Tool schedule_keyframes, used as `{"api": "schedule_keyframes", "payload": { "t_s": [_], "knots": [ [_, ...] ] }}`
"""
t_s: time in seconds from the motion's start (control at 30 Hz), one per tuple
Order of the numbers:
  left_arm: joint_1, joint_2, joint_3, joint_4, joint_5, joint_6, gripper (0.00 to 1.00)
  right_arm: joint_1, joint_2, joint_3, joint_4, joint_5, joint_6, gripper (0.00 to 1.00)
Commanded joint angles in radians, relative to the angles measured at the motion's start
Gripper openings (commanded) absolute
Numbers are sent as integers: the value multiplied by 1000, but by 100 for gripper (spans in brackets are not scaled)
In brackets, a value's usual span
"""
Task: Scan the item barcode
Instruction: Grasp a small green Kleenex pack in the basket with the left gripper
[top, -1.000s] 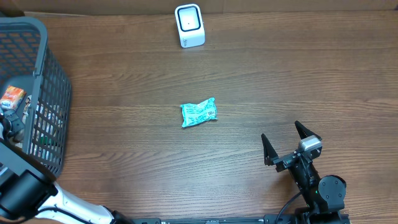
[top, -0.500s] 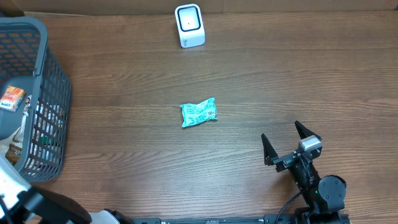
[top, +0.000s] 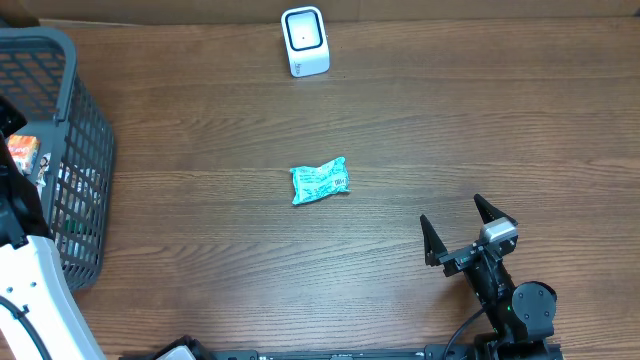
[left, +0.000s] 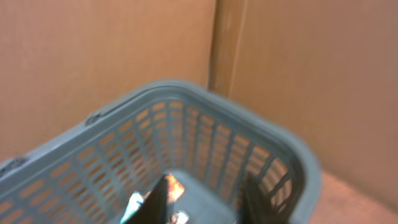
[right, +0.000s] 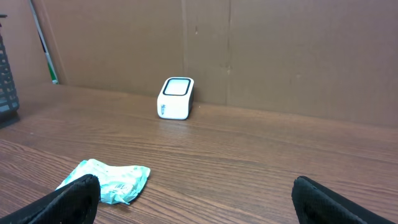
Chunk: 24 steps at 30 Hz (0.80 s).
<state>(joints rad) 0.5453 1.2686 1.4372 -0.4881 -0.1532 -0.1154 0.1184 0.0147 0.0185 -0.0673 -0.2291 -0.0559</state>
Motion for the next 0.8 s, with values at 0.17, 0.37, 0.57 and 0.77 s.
{"api": "schedule_keyframes", "payload": {
  "t_s": [0.17,0.37,0.57,0.77],
  "knots": [
    [93,209,0,-65,-41,39,67,-1,-12,-11,7,0,2,100],
    [156,409,0,-67,-82,172,66,-1,-12,-11,7,0,2,100],
    [186,585,0,-55,-144,251,62,-1,-12,-11,7,0,2,100],
    [188,691,0,37,-146,381,63,-1,-12,-11,7,0,2,100]
  ]
}}
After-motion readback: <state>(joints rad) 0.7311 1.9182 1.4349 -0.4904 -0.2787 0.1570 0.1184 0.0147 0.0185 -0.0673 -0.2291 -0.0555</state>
